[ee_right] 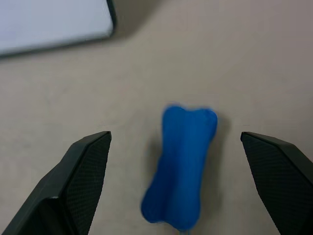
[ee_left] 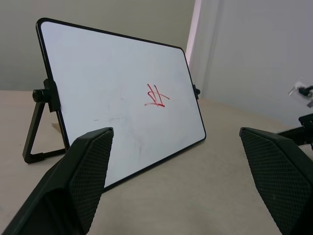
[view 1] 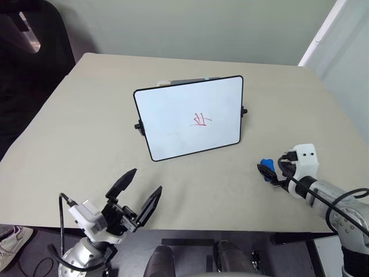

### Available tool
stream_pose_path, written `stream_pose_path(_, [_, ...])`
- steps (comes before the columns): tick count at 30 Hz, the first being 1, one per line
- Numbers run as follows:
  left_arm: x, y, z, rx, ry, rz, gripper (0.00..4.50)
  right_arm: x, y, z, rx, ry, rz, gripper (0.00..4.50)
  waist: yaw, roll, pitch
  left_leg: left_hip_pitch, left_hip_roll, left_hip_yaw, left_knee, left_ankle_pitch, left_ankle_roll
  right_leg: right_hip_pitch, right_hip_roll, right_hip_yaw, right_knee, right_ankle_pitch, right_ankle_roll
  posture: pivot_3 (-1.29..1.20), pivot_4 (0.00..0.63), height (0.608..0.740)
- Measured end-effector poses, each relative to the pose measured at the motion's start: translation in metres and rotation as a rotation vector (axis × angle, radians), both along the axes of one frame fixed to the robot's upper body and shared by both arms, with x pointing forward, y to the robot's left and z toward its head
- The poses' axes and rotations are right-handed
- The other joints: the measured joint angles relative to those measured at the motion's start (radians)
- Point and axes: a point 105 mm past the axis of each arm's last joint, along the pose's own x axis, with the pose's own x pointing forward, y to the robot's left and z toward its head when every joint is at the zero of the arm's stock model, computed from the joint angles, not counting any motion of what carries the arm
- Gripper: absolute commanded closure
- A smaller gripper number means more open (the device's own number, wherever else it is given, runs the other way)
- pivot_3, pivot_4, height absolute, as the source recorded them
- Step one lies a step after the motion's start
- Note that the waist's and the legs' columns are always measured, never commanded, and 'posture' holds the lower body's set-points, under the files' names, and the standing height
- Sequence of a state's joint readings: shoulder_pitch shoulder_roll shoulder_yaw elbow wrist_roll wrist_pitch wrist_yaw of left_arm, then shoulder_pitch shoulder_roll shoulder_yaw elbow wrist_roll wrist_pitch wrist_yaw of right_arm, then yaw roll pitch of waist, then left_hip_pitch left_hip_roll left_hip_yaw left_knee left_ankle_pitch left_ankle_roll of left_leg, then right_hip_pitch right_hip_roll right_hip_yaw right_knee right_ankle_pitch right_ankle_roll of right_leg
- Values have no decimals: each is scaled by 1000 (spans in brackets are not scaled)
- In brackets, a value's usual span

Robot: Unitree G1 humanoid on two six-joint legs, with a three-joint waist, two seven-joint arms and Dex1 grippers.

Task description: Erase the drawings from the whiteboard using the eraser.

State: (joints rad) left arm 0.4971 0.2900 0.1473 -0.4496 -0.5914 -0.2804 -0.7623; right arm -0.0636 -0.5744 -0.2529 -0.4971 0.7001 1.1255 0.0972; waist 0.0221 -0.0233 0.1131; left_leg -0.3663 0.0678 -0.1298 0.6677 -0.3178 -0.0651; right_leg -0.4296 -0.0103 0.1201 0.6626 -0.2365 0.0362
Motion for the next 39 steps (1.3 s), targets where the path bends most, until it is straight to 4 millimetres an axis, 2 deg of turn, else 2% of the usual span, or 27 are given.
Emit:
stream_pose_path(8, [1,5,-2,-3,5,14,0,0,-3,-6,-35,48,2,16,-1,0,0,0,0,0,0,0,0,1,0,0,0,0,0,0,150,740])
stream_pose_path(10, [1,6,-2,-1,5,15,0,0,-3,-6,-38,51,5,372,-1,0,0,1,0,0,0,0,0,1,0,0,0,0,0,0,150,740])
stream_pose_path(12, [1,7,-1,3,3,14,0,1,-3,-6,-43,53,4,924,-1,0,0,1,0,0,0,0,0,1,0,0,0,0,0,0,150,740])
stream_pose_path(18, [0,7,-2,7,4,11,0,0,-4,-6,-53,56,9,3126,-1,0,0,1,0,0,0,-1,0,1,0,0,0,0,0,0,150,740])
stream_pose_path(19, [0,7,-2,7,5,11,0,0,-3,-6,-50,56,14,3365,-1,0,0,1,0,0,0,-1,0,1,0,0,0,0,0,0,150,740])
stream_pose_path(21, [0,7,-2,7,6,11,0,-1,2,-2,-45,38,40,3365,-1,0,0,0,0,0,0,-1,0,1,0,0,0,0,0,0,150,740])
stream_pose_path(24, [0,6,-3,6,6,11,0,1,17,19,-34,-47,117,3365,-3,0,0,0,0,1,0,-1,0,1,0,0,0,0,0,0,150,740])
stream_pose_path(28, [0,5,-2,4,2,6,0,16,48,78,5,-261,233,3959,-10,0,0,1,0,1,0,0,1,1,1,0,1,1,0,0,150,740])
stream_pose_path(31, [1,2,-2,5,0,-1,0,24,66,103,13,-337,298,4132,-10,0,0,4,0,0,0,0,1,0,1,0,1,1,0,0,150,740])
stream_pose_path(34, [2,1,-2,5,-2,-5,0,31,93,113,35,-350,381,4133,-9,0,0,5,0,-1,0,0,1,-1,1,0,1,1,0,0,150,740])
stream_pose_path(39, [2,-1,-2,1,-5,-9,0,48,126,105,10,-304,456,4134,-6,0,0,4,0,-2,0,0,1,-3,1,1,1,1,1,0,150,740])
